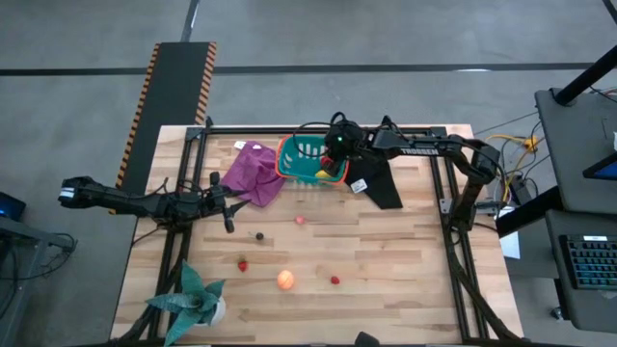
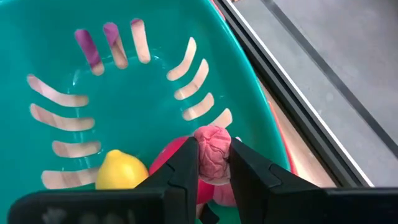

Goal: Pick and placing Produce into tupperware
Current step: Put the bottom pink peach into the blue bin, then put the red raspberry into the blue bin

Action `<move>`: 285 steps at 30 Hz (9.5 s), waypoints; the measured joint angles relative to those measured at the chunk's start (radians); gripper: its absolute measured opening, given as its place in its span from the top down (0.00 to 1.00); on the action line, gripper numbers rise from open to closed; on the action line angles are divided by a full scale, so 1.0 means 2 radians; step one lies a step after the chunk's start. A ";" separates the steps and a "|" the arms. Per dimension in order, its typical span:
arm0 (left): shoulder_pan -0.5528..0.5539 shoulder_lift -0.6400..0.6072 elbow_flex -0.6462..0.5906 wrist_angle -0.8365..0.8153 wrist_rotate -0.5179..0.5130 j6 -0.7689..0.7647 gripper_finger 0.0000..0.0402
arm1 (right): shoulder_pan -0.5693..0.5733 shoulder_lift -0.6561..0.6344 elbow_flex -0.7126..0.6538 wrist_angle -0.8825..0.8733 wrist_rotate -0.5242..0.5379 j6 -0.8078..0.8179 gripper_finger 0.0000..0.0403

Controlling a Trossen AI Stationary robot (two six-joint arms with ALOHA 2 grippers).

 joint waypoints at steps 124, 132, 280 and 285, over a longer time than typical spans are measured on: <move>0.000 0.000 0.000 0.016 0.000 -0.013 0.74 | 0.461 0.110 -0.007 -0.027 -0.004 0.277 0.20; 0.000 0.000 0.000 0.016 0.000 -0.013 0.74 | 0.461 0.110 -0.007 -0.031 -0.005 0.277 0.33; 0.000 0.001 0.000 0.013 0.000 -0.013 0.74 | 0.046 -0.120 -0.093 0.079 -0.139 -0.080 0.82; 0.000 0.001 0.000 0.013 -0.002 -0.009 0.74 | 0.020 -0.078 -0.055 0.026 -0.098 -0.102 0.82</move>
